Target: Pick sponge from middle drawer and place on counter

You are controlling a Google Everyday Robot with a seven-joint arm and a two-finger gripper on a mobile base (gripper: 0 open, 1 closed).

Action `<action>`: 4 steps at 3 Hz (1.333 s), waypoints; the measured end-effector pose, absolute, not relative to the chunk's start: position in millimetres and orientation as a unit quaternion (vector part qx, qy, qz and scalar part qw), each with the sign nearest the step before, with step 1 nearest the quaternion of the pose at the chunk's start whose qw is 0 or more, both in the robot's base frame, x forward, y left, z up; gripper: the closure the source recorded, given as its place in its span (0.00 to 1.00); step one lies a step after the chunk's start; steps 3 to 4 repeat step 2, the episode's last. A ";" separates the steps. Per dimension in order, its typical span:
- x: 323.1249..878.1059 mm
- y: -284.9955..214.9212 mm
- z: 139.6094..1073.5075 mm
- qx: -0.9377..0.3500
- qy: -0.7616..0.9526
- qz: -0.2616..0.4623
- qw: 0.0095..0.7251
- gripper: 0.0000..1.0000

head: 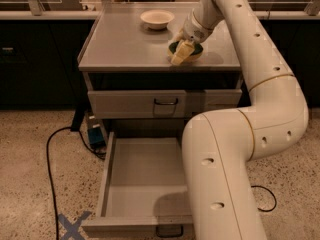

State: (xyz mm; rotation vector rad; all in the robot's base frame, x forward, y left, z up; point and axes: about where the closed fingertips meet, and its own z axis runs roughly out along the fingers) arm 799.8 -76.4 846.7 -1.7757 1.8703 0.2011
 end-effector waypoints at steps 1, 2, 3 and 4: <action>799.8 -76.4 846.7 -0.660 0.695 0.075 0.274 0.00; 799.8 -76.3 846.7 -0.660 0.695 0.075 0.274 0.00; 799.8 -76.3 846.7 -0.660 0.695 0.075 0.274 0.00; 799.8 -76.3 846.7 -0.660 0.695 0.075 0.274 0.00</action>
Offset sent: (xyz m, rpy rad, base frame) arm 0.0000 0.0000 0.0000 0.0000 0.0000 0.0000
